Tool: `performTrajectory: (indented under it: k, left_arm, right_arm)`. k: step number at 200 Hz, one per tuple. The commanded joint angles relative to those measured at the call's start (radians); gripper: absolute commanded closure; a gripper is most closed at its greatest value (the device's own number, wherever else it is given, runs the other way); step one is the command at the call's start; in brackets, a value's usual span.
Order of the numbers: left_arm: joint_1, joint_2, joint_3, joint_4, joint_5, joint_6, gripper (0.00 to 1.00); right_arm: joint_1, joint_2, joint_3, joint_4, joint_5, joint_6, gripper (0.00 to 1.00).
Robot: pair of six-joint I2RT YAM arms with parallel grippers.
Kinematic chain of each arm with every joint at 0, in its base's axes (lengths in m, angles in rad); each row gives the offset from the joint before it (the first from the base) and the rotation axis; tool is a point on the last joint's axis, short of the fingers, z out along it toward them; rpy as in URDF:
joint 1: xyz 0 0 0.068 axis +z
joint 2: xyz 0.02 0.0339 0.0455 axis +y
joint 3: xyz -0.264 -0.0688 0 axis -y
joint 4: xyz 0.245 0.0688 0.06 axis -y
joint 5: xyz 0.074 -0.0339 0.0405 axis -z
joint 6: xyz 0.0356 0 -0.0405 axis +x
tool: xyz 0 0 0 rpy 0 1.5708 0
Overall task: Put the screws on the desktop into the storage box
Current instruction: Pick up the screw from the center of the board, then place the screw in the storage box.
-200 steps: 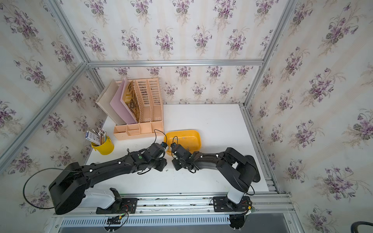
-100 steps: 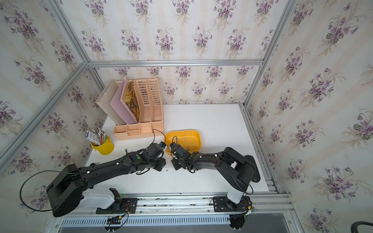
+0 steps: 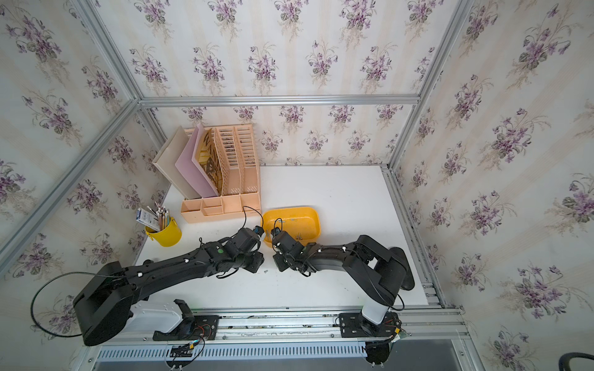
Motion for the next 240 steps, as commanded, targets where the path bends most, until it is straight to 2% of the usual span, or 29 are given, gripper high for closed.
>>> performTrajectory:
  k: [1,20,39,115,164,204,234,240]
  left_arm:
    - [0.003,-0.006,-0.002,-0.006,-0.014,0.01,0.58]
    - [0.004,-0.007,0.0,-0.006,-0.013,0.012,0.58]
    - [0.004,-0.009,0.002,-0.006,-0.011,0.01,0.59]
    - [0.009,-0.022,0.005,-0.017,-0.011,0.012,0.59]
    - [0.011,-0.03,-0.006,-0.013,0.005,0.002,0.59]
    - [0.011,-0.02,-0.042,0.036,0.075,-0.035,0.58]
    - [0.002,-0.005,-0.057,0.048,0.093,-0.05,0.55]
    - [-0.001,-0.004,-0.056,0.042,0.092,-0.049,0.53]
  right_arm:
    - [0.001,0.019,-0.022,-0.182,-0.012,0.016,0.9]
    - [0.001,0.016,-0.028,-0.177,-0.016,0.02,0.92]
    - [0.001,0.009,-0.035,-0.162,-0.021,0.021,1.0]
    - [-0.015,-0.08,0.066,-0.19,-0.064,-0.008,1.0]
    - [-0.114,-0.154,0.149,-0.227,-0.129,-0.055,1.0]
    - [-0.255,-0.069,0.25,-0.204,-0.191,-0.117,1.0]
    - [-0.296,0.024,0.297,-0.196,-0.209,-0.137,1.0]
    - [-0.297,0.033,0.3,-0.196,-0.205,-0.138,0.97]
